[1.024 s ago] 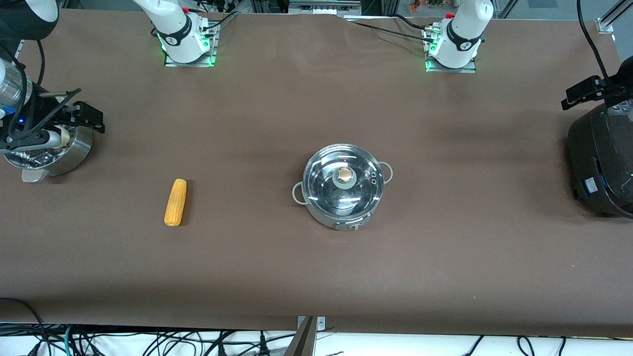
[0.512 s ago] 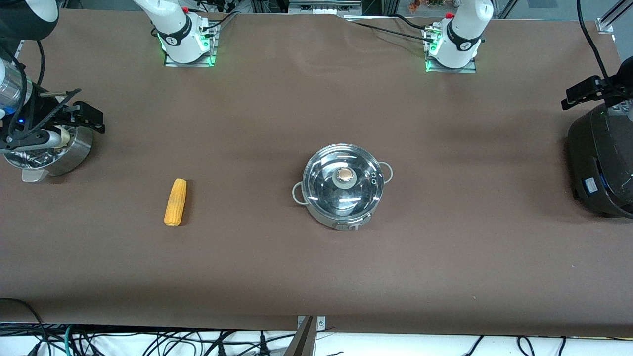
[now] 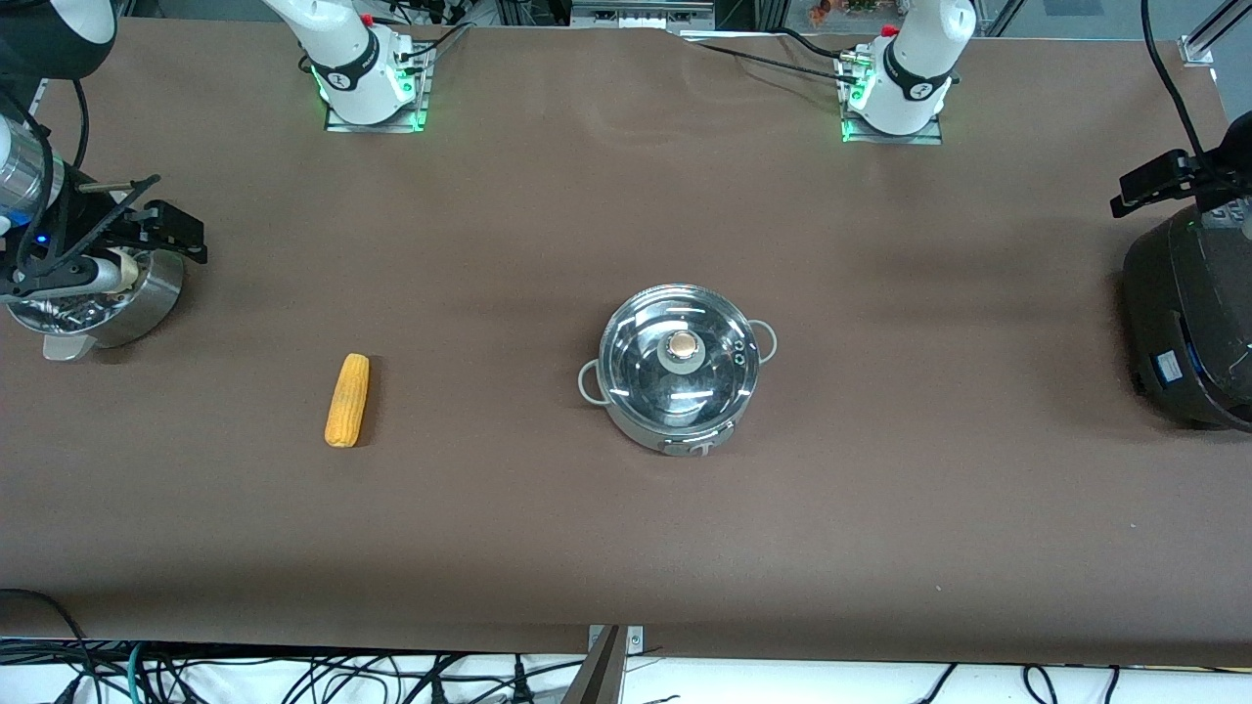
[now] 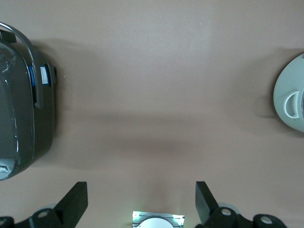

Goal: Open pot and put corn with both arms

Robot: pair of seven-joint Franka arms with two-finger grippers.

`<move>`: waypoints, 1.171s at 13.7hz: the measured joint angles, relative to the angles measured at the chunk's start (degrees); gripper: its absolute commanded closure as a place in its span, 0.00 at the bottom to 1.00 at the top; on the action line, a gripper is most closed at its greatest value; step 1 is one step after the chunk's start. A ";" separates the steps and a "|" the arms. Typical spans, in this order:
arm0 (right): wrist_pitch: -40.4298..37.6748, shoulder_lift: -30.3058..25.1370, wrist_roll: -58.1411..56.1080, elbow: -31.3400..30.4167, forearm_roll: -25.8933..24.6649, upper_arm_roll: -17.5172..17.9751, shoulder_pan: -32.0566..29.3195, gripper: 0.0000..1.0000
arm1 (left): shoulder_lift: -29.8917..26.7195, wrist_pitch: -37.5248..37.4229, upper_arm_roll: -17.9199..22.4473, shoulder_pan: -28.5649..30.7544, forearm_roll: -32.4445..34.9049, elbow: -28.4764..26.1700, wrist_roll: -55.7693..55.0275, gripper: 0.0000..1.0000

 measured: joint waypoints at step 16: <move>8.08 9.76 0.01 0.21 0.49 -0.01 0.57 0.00 | 12.29 7.16 -9.26 -10.73 -6.62 0.34 -24.91 0.00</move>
